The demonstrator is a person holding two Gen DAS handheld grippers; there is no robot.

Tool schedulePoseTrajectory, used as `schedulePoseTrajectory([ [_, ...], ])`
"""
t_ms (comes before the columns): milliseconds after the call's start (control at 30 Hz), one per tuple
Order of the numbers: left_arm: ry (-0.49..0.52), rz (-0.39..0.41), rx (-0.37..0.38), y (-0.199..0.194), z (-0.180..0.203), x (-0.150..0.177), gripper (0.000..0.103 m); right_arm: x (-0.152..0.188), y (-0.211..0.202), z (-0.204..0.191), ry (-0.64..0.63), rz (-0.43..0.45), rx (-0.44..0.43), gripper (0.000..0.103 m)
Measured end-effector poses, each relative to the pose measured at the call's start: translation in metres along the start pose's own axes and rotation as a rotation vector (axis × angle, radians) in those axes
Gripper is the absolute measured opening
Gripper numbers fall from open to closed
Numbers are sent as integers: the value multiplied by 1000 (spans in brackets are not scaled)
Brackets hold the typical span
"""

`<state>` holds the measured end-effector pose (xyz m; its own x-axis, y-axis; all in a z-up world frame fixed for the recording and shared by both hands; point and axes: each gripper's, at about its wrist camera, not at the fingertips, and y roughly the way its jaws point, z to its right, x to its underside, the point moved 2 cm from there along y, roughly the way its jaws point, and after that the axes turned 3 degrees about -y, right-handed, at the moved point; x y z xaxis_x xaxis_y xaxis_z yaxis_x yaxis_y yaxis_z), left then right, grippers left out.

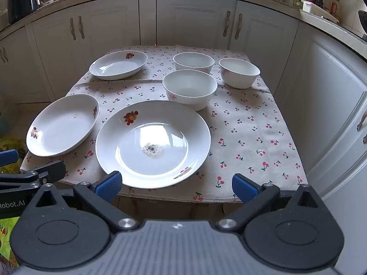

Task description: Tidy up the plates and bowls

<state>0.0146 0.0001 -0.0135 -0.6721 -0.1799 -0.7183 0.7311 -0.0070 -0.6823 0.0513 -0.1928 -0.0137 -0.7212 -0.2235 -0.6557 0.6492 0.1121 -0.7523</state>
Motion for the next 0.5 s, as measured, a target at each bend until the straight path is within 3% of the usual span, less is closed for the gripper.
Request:
schedulePoseTrajectory([
  [500,22,19,14,-1,2,-2,102,0,-4,2,12,17,10,103],
])
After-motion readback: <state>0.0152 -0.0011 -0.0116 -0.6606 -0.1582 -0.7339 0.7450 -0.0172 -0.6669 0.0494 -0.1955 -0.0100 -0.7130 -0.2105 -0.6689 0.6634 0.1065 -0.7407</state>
